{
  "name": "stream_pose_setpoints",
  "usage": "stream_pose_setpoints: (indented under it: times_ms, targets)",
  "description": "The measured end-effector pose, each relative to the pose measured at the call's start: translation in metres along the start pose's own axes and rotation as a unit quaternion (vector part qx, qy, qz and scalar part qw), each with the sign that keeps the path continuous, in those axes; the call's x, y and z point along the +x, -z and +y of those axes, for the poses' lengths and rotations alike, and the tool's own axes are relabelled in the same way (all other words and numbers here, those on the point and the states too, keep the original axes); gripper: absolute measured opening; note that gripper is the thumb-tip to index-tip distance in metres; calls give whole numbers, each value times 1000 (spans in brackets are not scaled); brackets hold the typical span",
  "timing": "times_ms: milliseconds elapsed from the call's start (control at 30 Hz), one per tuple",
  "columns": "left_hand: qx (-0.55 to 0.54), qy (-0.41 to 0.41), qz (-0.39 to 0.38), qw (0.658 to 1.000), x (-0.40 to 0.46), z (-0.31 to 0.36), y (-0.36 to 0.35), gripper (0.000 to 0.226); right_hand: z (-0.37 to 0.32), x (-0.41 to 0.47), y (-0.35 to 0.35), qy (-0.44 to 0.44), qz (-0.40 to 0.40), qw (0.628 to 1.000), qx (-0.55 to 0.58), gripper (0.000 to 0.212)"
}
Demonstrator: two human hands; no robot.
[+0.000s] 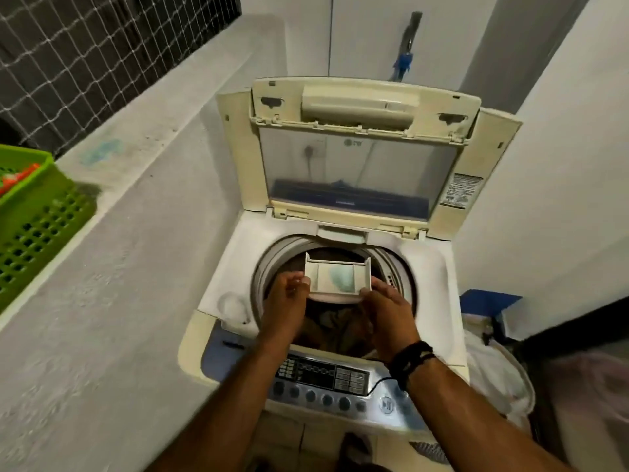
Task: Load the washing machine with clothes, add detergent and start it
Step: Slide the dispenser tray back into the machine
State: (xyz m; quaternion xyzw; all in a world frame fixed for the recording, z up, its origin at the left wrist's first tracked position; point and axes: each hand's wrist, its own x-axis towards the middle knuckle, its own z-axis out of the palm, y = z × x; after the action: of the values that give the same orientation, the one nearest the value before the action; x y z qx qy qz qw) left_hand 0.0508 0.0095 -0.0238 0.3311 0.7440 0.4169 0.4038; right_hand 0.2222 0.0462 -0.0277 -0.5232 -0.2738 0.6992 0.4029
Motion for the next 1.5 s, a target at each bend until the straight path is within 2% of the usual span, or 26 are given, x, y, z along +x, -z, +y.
stream_pose_setpoints:
  times_ms: [233, 400, 667, 1167, 1500]
  targets:
    - [-7, 42, -11, 999, 22, -2, -22, 6, -1, 28, 19, -38, 33, 998, 28, 20]
    - [-4, 44, -37, 998, 45, -6, -25, 3, 0, 47, 19, -48, 56, 997, -8, 25]
    - [-6, 53, -116, 992, 94, -3, -27, 30, 2, 84, 6, -52, 84, 995, -30, 29]
    - [-39, 126, -149, 980, 164, -10, -36, 33, 14, 145, -13, -46, 139, 987, -72, 31]
    - [-52, 128, -174, 975, 187, -6, -37, 38, 9, 166, -18, -28, 158, 985, -63, 29]
